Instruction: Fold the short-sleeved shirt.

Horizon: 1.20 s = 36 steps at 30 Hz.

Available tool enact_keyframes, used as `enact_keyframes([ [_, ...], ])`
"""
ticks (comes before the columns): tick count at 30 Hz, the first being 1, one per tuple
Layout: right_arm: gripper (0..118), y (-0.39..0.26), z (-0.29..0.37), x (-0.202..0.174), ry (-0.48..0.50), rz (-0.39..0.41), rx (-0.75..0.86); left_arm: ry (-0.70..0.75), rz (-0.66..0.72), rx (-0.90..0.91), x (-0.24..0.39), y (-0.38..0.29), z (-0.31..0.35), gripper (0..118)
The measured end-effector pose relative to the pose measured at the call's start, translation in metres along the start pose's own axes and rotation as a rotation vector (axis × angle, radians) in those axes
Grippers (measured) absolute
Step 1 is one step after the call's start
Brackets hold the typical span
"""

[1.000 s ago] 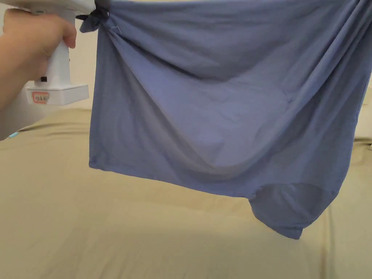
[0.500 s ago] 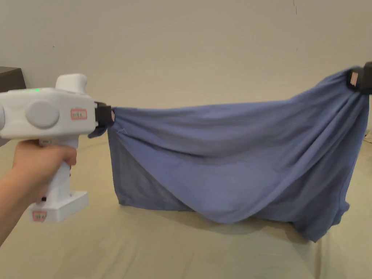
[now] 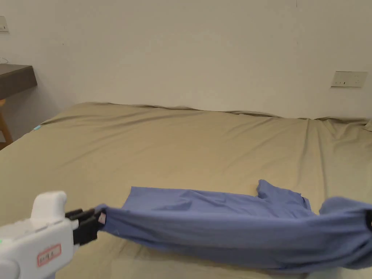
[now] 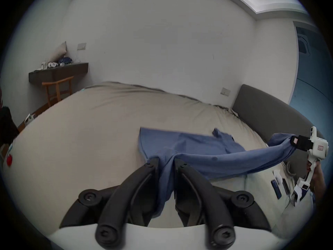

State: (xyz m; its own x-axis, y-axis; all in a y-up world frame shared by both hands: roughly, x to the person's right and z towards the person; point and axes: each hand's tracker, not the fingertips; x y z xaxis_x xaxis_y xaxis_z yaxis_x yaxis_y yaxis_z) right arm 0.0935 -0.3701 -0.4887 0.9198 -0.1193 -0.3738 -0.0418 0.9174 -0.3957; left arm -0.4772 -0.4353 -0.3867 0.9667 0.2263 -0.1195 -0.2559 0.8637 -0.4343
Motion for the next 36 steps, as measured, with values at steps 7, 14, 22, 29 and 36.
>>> enact_keyframes([
  [7,7,-0.098,0.034,0.005,-0.038,-0.070,-0.139,-0.011,0.068,-0.084,0.000,-0.092,0.030,15],
  [14,10,-0.153,0.041,0.027,-0.010,-0.146,-0.214,-0.008,0.045,-0.167,-0.016,-0.137,0.031,16],
  [22,111,-0.148,0.076,0.009,-0.046,-0.077,-0.163,0.080,-0.022,-0.164,0.004,-0.144,0.085,116],
  [29,7,-0.172,0.099,-0.028,-0.084,0.016,-0.243,0.155,-0.086,-0.140,0.070,-0.186,0.135,41],
  [36,6,-0.194,0.106,-0.021,-0.120,-0.076,-0.275,0.228,-0.061,-0.179,0.082,-0.198,0.134,0],
])
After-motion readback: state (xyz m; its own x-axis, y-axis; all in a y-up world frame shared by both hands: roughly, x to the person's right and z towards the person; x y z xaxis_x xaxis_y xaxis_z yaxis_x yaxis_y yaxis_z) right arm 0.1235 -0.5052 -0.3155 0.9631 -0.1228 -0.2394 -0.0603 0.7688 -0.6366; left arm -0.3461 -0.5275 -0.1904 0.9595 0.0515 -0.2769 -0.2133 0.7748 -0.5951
